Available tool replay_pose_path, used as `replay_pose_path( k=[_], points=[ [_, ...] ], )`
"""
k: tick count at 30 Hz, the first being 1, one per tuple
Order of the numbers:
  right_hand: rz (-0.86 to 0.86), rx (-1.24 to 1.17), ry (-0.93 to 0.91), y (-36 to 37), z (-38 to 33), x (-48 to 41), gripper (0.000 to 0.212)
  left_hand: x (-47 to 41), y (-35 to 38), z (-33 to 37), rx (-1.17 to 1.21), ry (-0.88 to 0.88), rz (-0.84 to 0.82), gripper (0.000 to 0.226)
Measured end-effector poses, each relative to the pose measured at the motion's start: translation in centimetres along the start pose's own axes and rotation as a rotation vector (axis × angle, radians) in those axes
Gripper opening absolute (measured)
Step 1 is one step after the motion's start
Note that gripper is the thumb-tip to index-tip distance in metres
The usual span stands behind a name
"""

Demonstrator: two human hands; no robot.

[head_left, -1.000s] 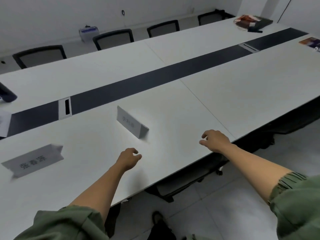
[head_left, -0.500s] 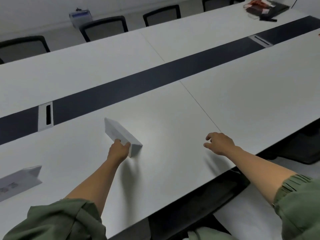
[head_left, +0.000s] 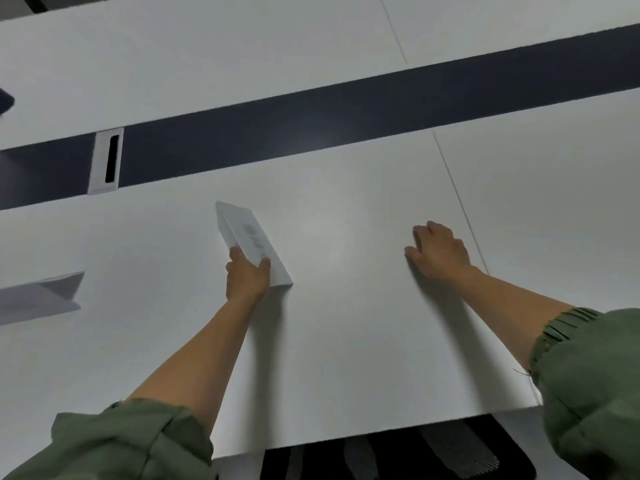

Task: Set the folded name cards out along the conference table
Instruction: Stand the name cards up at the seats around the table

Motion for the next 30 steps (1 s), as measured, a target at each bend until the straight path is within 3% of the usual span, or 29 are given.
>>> replay_pose_path(
  k=[5, 9, 16, 21, 30],
  points=[
    [0.041, 0.065, -0.019, 2.5, 1.0, -2.2, 0.064, -0.6, 2.1, 1.9, -0.085, 0.094, 0.013, 0.062],
    [0.131, 0.068, -0.045, 3.6, 1.6, -2.0, 0.066, -0.7, 3.7, 4.5, -0.192, 0.174, -0.091, 0.062],
    [0.188, 0.064, -0.051, 3.5, 1.8, -2.2, 0.066, 0.2, 6.9, 9.0, -0.617, 0.381, -0.262, 0.066],
    [0.198, 0.06, -0.05, 3.4, 2.0, -2.3, 0.067, 0.7, 8.8, 12.0, -0.865, 0.506, -0.271, 0.062],
    [0.218, 0.067, -0.053, 3.4, 2.1, -2.3, 0.067, -0.6, 9.1, 13.5, -0.943, 0.575, -0.265, 0.064]
  ],
)
Point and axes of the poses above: each hand's wrist, its own x-axis away from the middle knuckle, its own y-axis out of the palm, z = x × y, the point moved 7 cm from there along -x, towards the middle knuckle, and after that the axes turned 14 degrees about -z, right-handed, at the moved point
